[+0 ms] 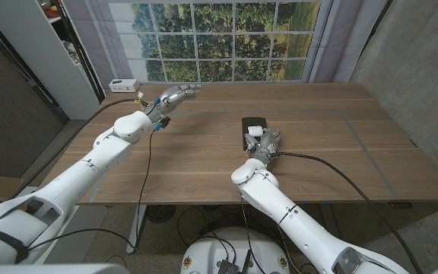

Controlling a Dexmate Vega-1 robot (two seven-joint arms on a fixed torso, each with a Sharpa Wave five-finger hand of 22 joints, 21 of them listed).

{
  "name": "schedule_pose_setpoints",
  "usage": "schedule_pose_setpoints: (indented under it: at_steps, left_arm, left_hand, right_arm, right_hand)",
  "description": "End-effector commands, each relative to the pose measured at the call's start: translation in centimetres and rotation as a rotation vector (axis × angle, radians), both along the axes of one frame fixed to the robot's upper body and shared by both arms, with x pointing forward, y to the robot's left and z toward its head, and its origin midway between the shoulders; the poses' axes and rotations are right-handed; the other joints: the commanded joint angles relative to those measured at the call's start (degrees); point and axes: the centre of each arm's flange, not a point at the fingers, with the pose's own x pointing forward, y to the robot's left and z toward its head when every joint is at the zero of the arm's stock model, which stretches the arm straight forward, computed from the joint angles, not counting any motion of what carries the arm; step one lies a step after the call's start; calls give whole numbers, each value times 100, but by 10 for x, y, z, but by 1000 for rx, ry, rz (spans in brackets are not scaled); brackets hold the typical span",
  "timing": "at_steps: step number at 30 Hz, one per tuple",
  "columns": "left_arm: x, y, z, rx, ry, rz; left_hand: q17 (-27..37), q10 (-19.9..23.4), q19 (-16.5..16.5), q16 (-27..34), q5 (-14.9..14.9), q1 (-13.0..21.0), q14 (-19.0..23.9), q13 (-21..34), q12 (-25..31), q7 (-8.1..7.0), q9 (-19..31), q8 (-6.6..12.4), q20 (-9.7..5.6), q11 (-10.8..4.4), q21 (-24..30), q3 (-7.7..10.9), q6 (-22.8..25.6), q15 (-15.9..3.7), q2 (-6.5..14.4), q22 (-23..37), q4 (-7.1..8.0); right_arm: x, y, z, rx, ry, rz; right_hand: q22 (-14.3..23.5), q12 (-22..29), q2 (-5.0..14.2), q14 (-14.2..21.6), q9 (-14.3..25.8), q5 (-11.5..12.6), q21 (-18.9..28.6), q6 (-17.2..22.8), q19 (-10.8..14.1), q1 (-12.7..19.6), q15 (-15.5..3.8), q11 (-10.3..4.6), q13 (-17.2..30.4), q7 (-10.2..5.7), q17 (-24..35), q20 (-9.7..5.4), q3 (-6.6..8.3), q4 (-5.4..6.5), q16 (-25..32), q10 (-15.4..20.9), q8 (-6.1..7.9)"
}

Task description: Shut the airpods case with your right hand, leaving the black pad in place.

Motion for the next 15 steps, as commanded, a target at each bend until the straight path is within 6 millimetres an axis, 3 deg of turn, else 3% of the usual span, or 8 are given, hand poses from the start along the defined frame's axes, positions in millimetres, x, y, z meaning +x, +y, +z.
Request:
schedule_pose_setpoints:
  at_steps: [1, 9, 15]
  left_arm:
    - [-3, -6, -2, 25, 0, 4]
    - [-12, -7, -5, 28, -6, 19]
    - [-19, -9, -6, 29, -14, 28]
  left_hand:
    - [17, 53, 8, 31, 24, -46, 0, 11, 31, 8, 20, -33, 9, -15, -18, -10, 54, -11, 8, 17, 21]
    - [16, 49, 1, 29, 29, -66, -1, 15, 31, -10, 22, -43, 20, -22, -44, -10, 34, -26, 11, 18, 26]
    - [13, 52, -5, 28, 35, -75, 2, 18, 32, -20, 22, -50, 26, -11, -66, -8, 19, -31, 12, 18, 24]
  right_arm:
    - [3, -8, -12, 24, 40, 12]
    - [2, -14, -16, 16, 14, 31]
    - [3, -16, -14, -2, 0, 51]
  right_hand:
    - [8, 58, 59, 22, 134, 27, 26, 48, 22, 186, -76, -96, 35, -68, 8, -92, 78, -2, 57, 12, 137]
    - [9, 101, 309, 106, 330, -17, 23, 58, 56, 371, -210, -196, 68, -150, 21, -206, 165, 46, 81, 98, 338]
    - [7, 118, 239, 148, 426, -65, 23, 109, 84, 324, -181, -174, 81, -109, 14, -137, 81, 71, 82, 139, 462]
